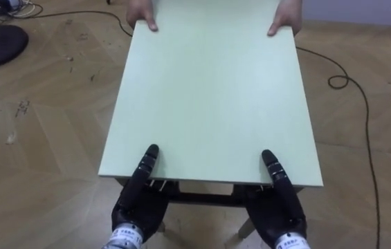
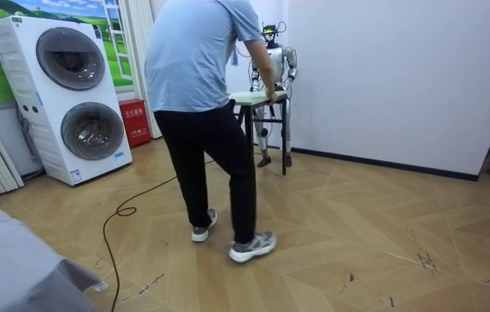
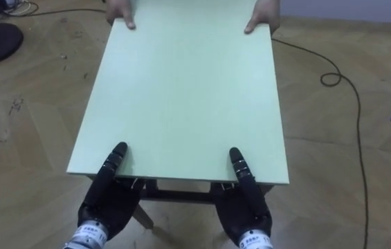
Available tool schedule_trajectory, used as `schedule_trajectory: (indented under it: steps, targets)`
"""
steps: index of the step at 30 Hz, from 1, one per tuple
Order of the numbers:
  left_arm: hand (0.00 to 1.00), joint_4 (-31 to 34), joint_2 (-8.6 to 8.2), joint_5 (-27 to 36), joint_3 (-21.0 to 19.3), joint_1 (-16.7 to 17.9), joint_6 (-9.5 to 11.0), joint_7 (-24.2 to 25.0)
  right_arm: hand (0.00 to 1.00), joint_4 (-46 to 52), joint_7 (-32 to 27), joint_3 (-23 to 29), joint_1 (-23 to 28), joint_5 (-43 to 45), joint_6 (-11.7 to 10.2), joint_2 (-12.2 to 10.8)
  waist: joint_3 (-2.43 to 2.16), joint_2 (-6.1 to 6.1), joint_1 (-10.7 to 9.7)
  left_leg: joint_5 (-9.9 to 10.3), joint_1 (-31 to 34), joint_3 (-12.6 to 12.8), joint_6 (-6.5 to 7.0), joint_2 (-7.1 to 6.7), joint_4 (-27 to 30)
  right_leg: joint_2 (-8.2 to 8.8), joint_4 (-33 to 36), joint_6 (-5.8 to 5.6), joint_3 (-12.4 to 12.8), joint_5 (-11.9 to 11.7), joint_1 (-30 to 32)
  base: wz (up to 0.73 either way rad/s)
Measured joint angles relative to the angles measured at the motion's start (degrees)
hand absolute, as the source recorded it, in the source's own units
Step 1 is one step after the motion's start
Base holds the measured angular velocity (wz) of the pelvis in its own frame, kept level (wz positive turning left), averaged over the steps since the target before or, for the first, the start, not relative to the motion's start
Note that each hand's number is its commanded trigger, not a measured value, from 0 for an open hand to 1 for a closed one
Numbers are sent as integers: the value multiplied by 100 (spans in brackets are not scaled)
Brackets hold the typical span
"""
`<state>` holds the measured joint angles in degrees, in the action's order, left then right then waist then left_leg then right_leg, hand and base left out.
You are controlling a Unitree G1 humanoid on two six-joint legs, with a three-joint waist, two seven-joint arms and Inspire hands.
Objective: Move table with human
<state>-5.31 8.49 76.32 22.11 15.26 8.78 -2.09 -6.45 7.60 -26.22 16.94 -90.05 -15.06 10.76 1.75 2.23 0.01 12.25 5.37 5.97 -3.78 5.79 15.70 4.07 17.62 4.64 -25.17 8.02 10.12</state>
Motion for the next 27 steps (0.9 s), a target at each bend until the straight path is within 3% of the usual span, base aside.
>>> schedule_trajectory:
  steps: [4,7,9,10,13,15,20,23,24,27]
  targets:
    - [100,0,-25,25,5,1,-2,-1,100,58,6,-69,9,17,-21,42,3,-10,18,-56,41,20,75,-123,-6,211,205,-95,-143,95,26,27]
    - [100,0,-36,24,22,0,-6,-2,100,48,4,-57,11,27,-31,45,5,-7,11,-112,68,-93,169,-319,-5,479,512,-223,-196,244,38,56]
    - [100,6,-56,-14,26,-49,-11,-3,100,44,9,8,36,1,5,15,4,-7,-169,-194,192,-213,295,-488,-11,614,712,-371,-102,372,5,124]
    - [100,2,-57,-68,35,-90,-17,-6,100,53,24,78,62,-17,19,-18,4,-7,-200,-234,241,-417,338,-587,5,602,711,-445,155,424,-36,119]
    - [100,-3,-63,-95,42,-130,-16,-6,100,45,24,104,67,-29,24,-51,4,-5,-215,-279,271,-799,394,-752,27,545,645,-577,549,510,-192,87]
    - [100,26,-1,-110,32,-138,-8,-5,100,34,25,149,74,-47,26,-130,6,-1,-170,-291,305,-1096,408,-809,61,325,305,-598,922,521,-422,71]
    - [100,83,51,-106,-6,-111,-9,-5,100,36,29,148,66,-39,70,-155,2,-9,168,-295,306,-1272,413,-851,64,151,-3,-607,1252,509,-652,37]
    - [100,103,73,-102,-11,-96,-13,0,100,39,30,129,62,-45,72,-141,1,-26,353,-295,330,-1285,413,-839,73,90,-101,-609,1302,507,-744,36]
    - [100,113,78,-102,-19,-95,-18,0,100,39,31,90,49,-53,69,-141,3,-41,460,-295,346,-1346,412,-839,91,78,-139,-604,1244,504,-778,30]
    - [100,171,85,-91,-84,-45,-46,25,100,32,31,56,-15,-76,90,-129,1,-74,533,-309,409,-1560,386,-859,109,45,-319,-585,1034,493,-918,46]
